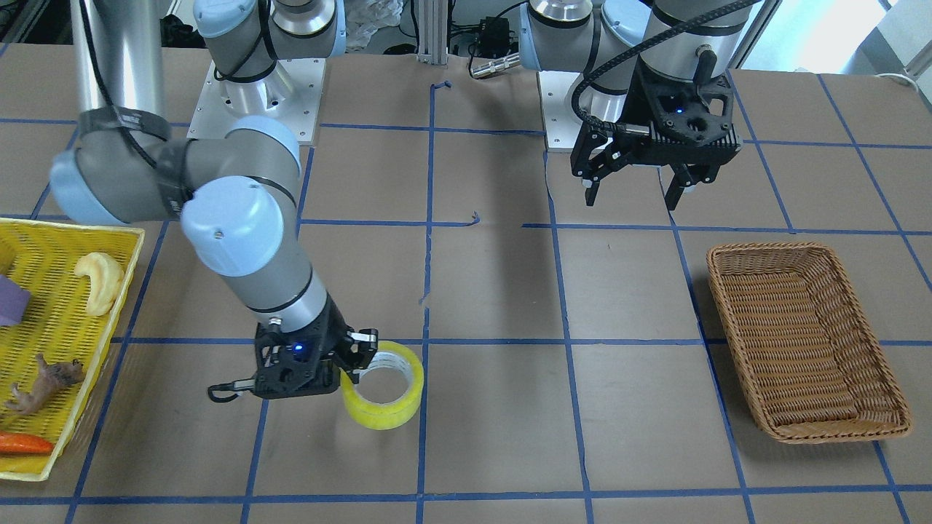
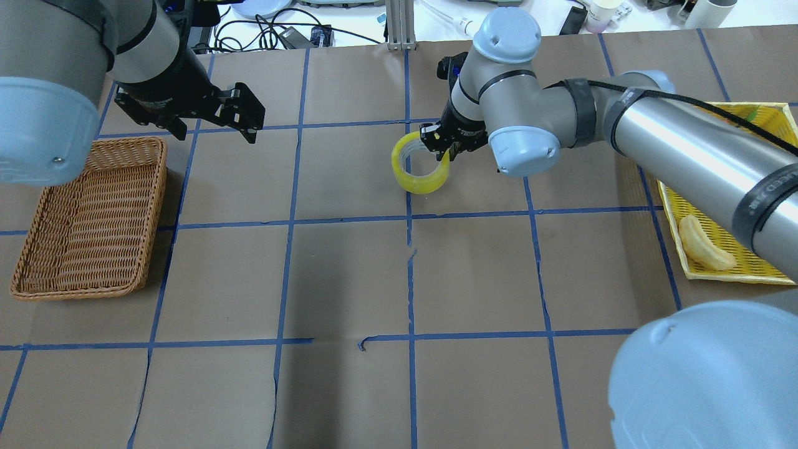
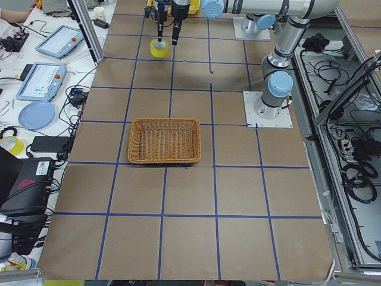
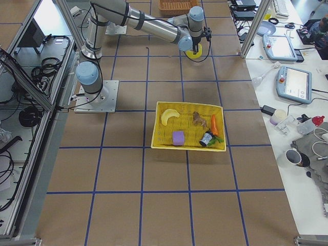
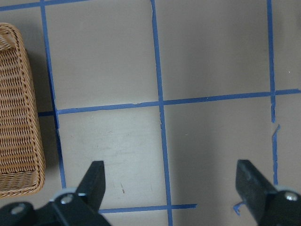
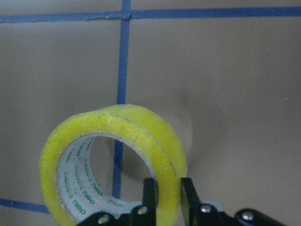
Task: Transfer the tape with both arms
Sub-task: 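Lift the tape roll with the right gripper and carry it toward the table center, then set the tape roll down on the table and raise the right gripper away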
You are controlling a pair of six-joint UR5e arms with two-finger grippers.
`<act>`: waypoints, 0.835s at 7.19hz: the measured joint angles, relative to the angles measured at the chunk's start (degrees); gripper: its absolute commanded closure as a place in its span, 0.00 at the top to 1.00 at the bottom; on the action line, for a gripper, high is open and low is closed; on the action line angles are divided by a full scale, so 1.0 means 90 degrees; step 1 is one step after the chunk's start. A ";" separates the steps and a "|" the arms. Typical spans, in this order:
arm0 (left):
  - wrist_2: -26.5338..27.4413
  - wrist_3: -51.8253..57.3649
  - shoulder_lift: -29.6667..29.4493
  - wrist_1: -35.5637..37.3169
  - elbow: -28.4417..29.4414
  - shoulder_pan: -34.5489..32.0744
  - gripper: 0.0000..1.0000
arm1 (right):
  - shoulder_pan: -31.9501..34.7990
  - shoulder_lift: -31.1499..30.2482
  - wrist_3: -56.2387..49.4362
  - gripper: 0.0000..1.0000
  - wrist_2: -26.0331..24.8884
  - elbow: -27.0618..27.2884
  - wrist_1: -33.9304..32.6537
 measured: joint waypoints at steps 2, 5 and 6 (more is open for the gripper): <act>0.0003 -0.0001 0.0000 -0.0003 -0.0007 0.0004 1.00 | 0.0061 0.0105 0.0033 1.00 0.0372 0.0191 -0.0031; 0.0006 -0.0006 0.0000 0.0001 0.0001 0.0004 1.00 | 0.0044 0.0010 0.0117 1.00 0.0293 0.0124 0.0131; 0.0017 -0.0006 -0.0001 -0.0001 0.0000 0.0003 1.00 | -0.0015 -0.0157 0.0122 1.00 0.0163 -0.0014 0.0329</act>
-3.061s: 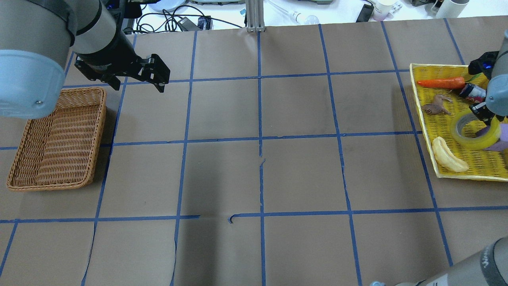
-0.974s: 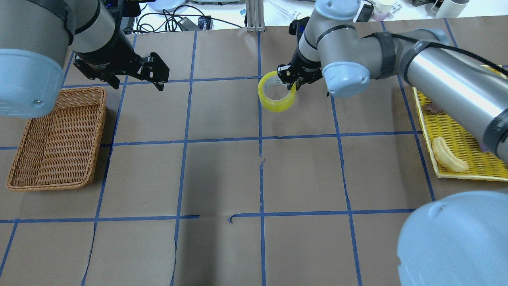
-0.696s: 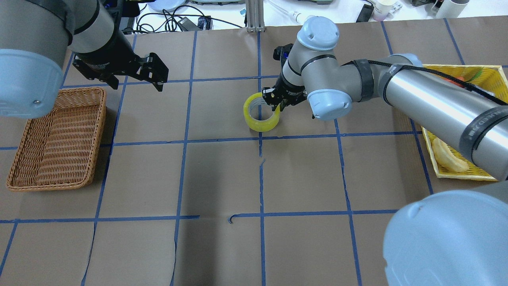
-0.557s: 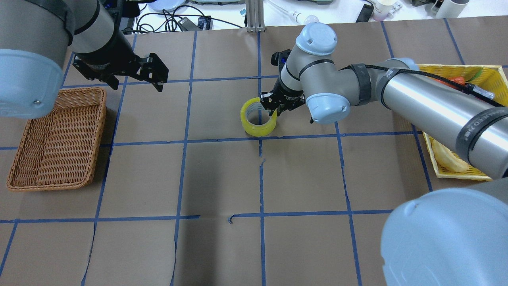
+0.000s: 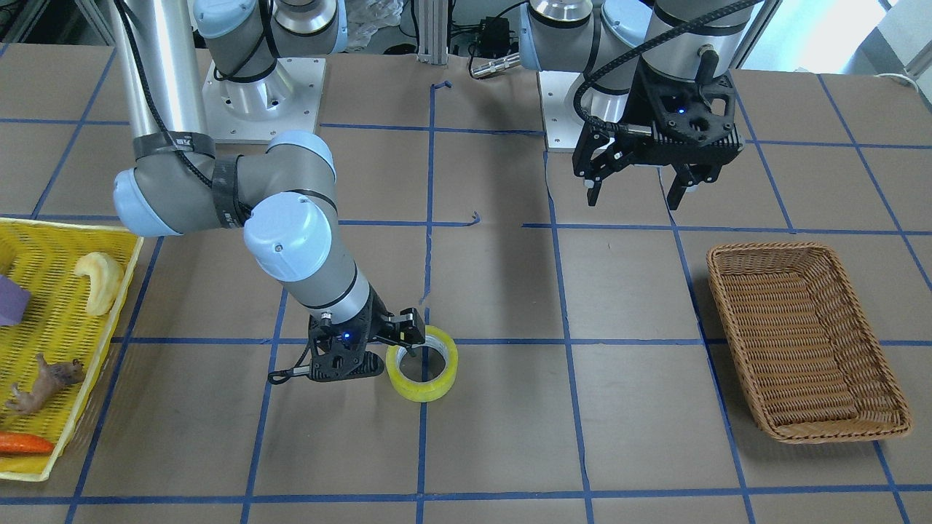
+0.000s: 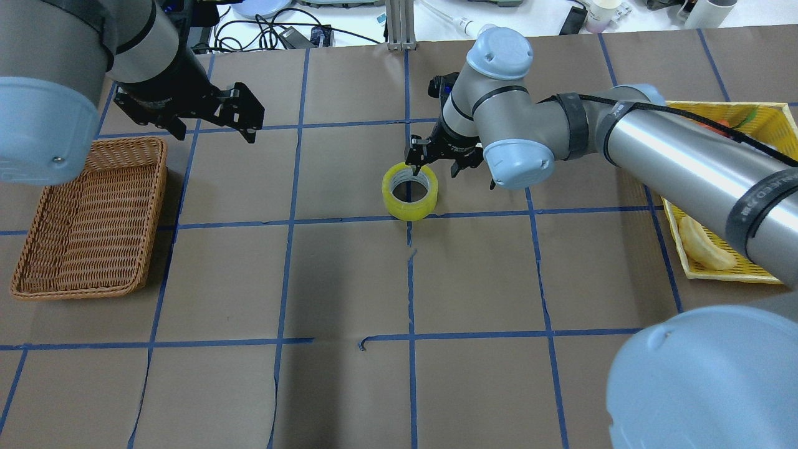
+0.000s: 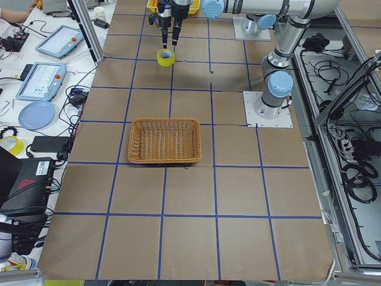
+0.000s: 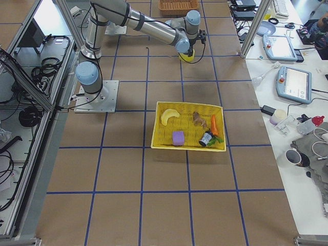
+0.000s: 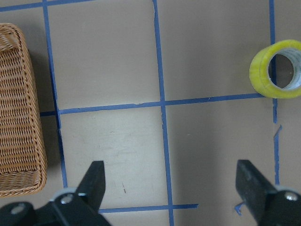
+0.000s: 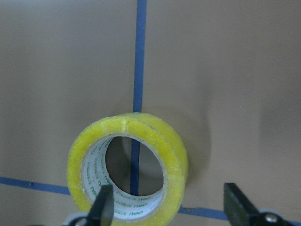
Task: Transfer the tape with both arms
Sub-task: 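Set the tape roll down on the table and raise the right gripper away, then reach the left gripper over the tape roll and grasp its rim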
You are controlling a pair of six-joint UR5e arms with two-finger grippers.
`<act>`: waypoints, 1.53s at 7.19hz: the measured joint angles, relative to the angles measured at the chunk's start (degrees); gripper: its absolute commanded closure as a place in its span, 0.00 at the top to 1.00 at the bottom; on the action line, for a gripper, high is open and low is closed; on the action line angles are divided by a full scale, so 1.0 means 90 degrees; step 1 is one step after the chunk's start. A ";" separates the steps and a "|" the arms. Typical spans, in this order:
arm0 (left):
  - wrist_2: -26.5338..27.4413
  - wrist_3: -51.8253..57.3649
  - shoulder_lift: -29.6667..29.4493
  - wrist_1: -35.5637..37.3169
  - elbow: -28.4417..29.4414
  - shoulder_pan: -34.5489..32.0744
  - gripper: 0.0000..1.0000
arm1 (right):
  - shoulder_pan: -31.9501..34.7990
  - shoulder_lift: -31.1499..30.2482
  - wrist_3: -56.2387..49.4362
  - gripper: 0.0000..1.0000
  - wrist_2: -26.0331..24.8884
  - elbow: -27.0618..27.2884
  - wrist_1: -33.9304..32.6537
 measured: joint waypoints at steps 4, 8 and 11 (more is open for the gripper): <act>0.0159 0.0027 -0.0326 0.0066 0.0301 0.0105 1.00 | -0.0644 -0.1143 -0.0058 1.00 -0.0842 -0.1181 0.2487; -0.0221 -0.0942 -0.1634 0.0645 0.0842 -0.0007 1.00 | -0.0642 -0.2223 -0.0205 1.00 -0.1177 -0.1119 0.3108; -0.0394 -0.2083 -0.2569 0.1404 0.0944 -0.0974 1.00 | -0.0649 -0.2390 -0.0225 1.00 -0.1194 -0.1079 0.3202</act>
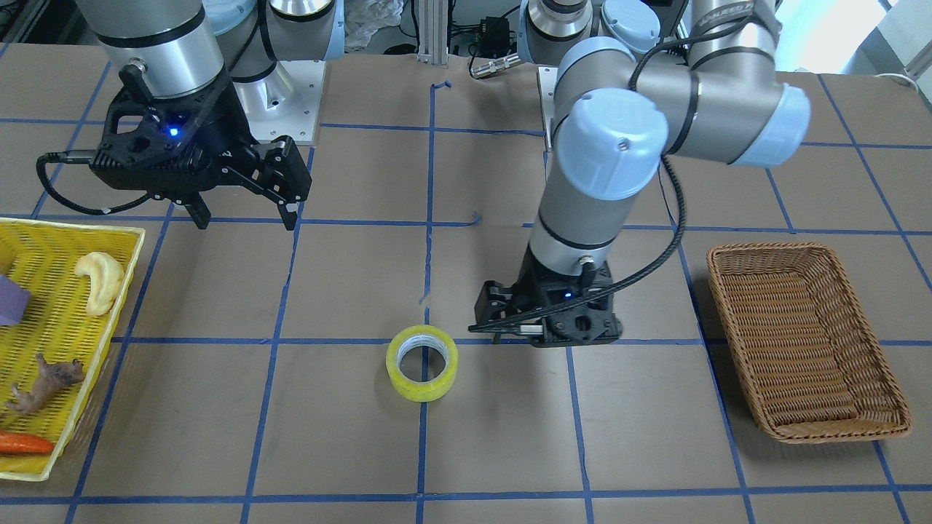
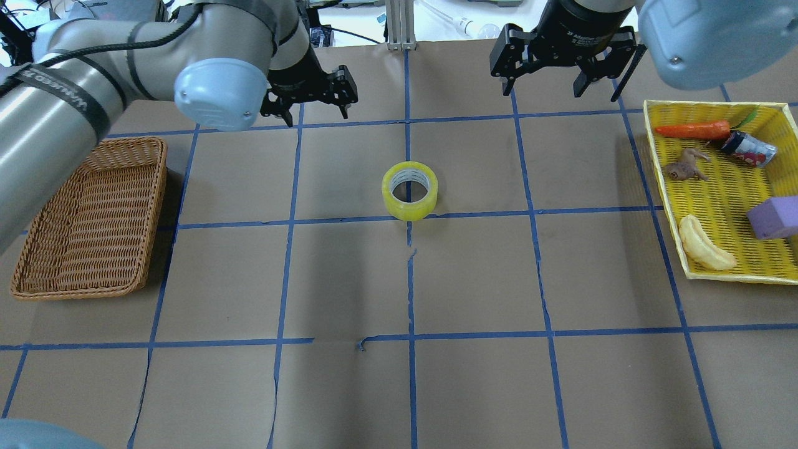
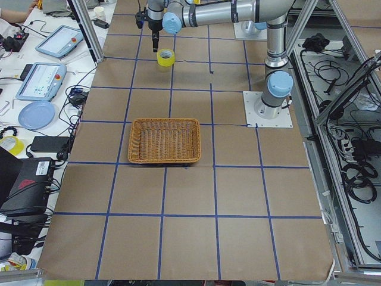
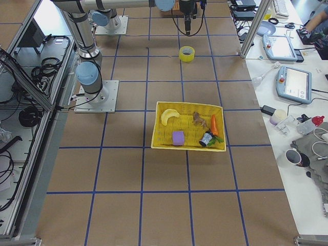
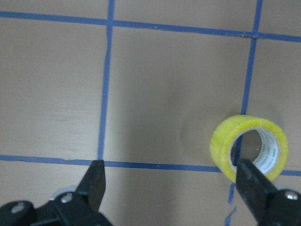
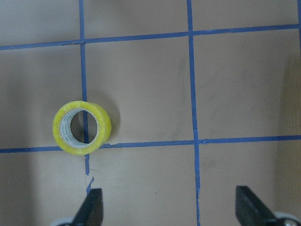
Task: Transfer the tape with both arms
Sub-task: 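Reach the left gripper over the tape roll and grasp its rim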
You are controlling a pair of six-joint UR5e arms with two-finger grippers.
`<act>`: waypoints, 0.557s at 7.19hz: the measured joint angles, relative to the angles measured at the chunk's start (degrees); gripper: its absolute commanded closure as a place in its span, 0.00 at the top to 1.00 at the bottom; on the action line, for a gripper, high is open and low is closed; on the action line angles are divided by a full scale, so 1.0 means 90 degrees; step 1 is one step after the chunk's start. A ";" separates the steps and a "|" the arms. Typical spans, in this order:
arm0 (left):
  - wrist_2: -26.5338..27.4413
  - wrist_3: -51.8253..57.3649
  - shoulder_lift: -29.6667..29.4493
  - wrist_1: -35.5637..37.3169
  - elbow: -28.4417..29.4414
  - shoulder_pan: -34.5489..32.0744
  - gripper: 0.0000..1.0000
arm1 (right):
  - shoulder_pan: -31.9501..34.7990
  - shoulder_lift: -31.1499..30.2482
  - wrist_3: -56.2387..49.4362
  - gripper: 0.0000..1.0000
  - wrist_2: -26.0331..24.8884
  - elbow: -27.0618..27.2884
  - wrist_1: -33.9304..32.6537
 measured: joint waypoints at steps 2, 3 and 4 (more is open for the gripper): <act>-0.0127 -0.0296 -0.0451 0.0567 -0.0201 -0.0336 1.00 | -0.0002 -0.0006 0.0002 1.00 -0.0040 -0.0148 0.0389; -0.0334 -0.0337 -0.0660 0.0999 -0.0420 -0.0446 1.00 | 0.0002 -0.0004 0.0001 1.00 -0.0050 -0.0185 0.0499; -0.0457 -0.0376 -0.0837 0.1507 -0.0652 -0.0532 1.00 | 0.0004 -0.0004 -0.0004 1.00 -0.0054 -0.0193 0.0526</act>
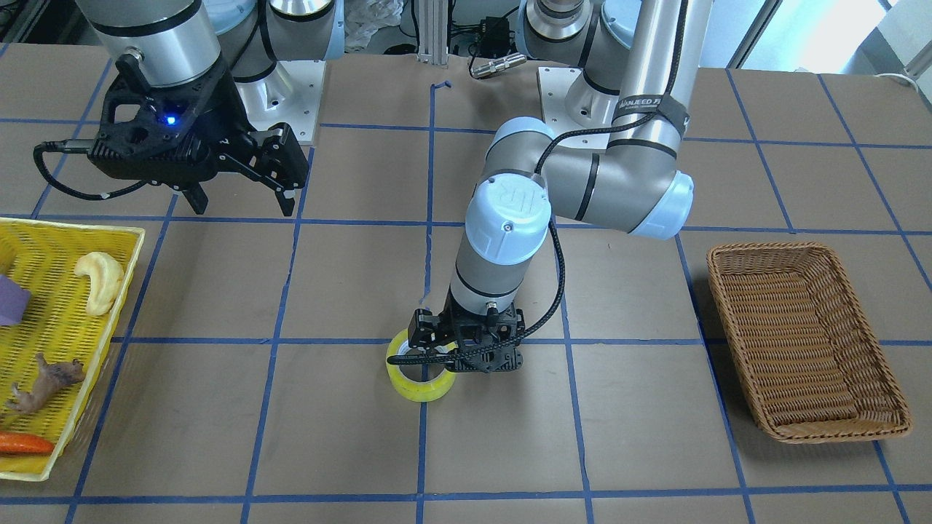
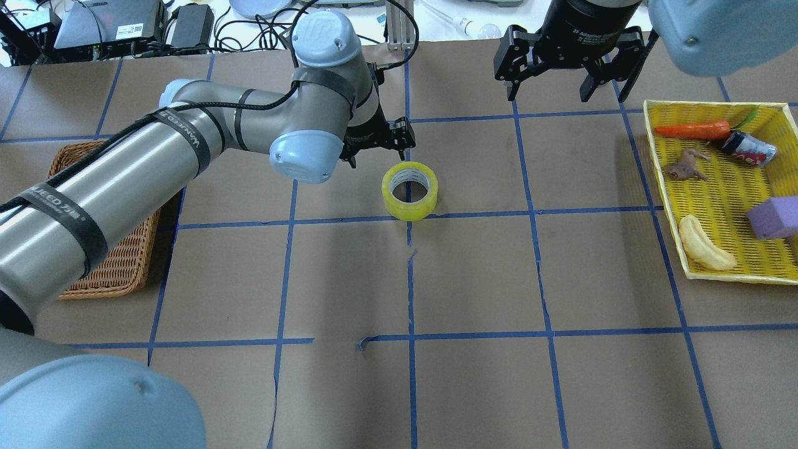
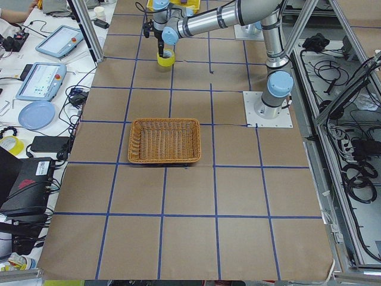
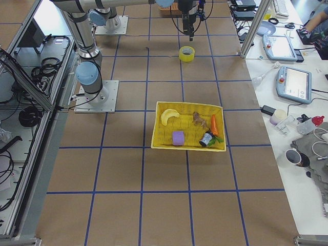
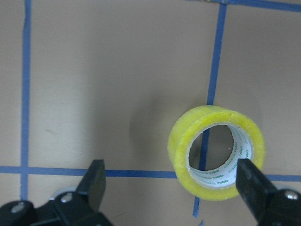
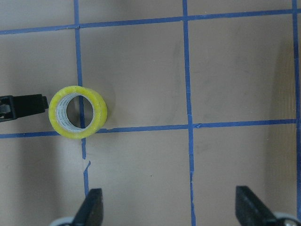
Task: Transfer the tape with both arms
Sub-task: 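Reach the left gripper over the tape roll and grasp its rim, then lift the tape roll with the left gripper and carry it toward the wicker basket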
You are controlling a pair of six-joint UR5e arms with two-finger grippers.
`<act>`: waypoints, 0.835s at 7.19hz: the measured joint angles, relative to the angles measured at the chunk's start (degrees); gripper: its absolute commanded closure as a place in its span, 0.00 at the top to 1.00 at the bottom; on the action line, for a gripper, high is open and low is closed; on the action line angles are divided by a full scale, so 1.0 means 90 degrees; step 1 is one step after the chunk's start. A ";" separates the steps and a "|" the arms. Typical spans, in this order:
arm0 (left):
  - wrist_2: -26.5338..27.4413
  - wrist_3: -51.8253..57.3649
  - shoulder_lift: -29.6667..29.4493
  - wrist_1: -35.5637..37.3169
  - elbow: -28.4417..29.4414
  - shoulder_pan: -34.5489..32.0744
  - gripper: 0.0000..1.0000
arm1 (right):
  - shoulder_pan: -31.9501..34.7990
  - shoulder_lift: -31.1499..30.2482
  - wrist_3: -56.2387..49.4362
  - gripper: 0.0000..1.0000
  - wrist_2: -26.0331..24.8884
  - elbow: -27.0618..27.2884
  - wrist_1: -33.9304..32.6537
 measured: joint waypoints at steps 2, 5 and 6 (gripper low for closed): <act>-0.0009 -0.0144 -0.0286 0.0580 -0.0212 -0.0056 0.85 | 0.0004 0.0001 0.0001 1.00 0.0011 -0.0006 -0.0003; 0.0103 -0.0191 -0.0592 0.0673 -0.0300 -0.0076 0.19 | 0.0007 0.0002 -0.0003 1.00 0.0011 0.0000 -0.0013; -0.0042 -0.0203 -0.0616 0.0651 -0.0309 -0.0094 0.13 | 0.0007 0.0001 -0.0003 1.00 0.0009 0.0000 -0.0012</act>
